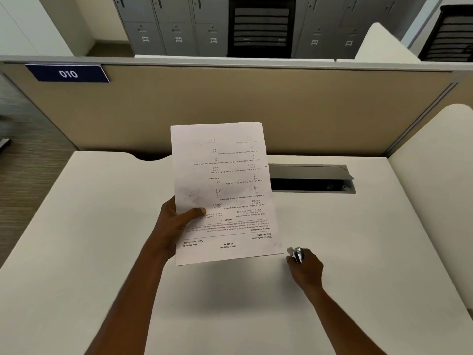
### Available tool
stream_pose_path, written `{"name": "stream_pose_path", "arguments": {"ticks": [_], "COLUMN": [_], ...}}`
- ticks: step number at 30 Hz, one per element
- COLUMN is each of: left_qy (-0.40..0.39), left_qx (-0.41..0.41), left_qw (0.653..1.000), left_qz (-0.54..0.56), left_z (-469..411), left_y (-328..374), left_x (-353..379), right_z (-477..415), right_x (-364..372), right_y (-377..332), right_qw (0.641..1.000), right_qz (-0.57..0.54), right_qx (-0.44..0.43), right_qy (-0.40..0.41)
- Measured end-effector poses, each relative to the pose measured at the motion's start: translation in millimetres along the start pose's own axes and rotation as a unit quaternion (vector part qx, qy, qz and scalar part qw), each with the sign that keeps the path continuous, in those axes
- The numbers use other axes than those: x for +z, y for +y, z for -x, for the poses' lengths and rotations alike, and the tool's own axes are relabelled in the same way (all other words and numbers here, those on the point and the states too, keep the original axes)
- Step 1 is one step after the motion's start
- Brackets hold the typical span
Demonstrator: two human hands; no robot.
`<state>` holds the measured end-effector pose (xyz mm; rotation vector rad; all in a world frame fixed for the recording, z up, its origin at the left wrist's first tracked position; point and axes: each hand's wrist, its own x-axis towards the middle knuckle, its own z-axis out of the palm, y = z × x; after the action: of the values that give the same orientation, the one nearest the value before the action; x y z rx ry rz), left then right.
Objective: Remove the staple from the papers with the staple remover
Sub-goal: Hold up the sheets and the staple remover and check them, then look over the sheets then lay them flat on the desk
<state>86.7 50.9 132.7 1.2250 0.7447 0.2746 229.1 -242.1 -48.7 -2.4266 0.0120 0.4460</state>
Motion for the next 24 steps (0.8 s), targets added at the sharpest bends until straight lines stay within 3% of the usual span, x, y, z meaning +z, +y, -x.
{"name": "stream_pose_path", "arguments": {"ticks": [7, 20, 22, 24], "left_qy": [-0.004, -0.003, -0.001, -0.001], "left_qx": [0.005, 0.002, 0.006, 0.014], "left_qw": [1.000, 1.000, 1.000, 1.000], "left_qz": [0.003, 0.006, 0.003, -0.005], "left_z": [-2, -1, 0, 0], "left_y": [-3, -5, -1, 4], "left_x": [5, 8, 10, 12], "right_z": [-5, 1, 5, 13], "right_x": [10, 13, 2, -22], "right_y": [21, 29, 13, -23], "right_qw": [0.995, 0.997, 0.998, 0.992], "right_qz": [0.088, 0.076, 0.038, -0.113], "right_qx": [-0.010, -0.011, -0.019, -0.033], "right_qy": [0.043, 0.014, 0.036, 0.054]}}
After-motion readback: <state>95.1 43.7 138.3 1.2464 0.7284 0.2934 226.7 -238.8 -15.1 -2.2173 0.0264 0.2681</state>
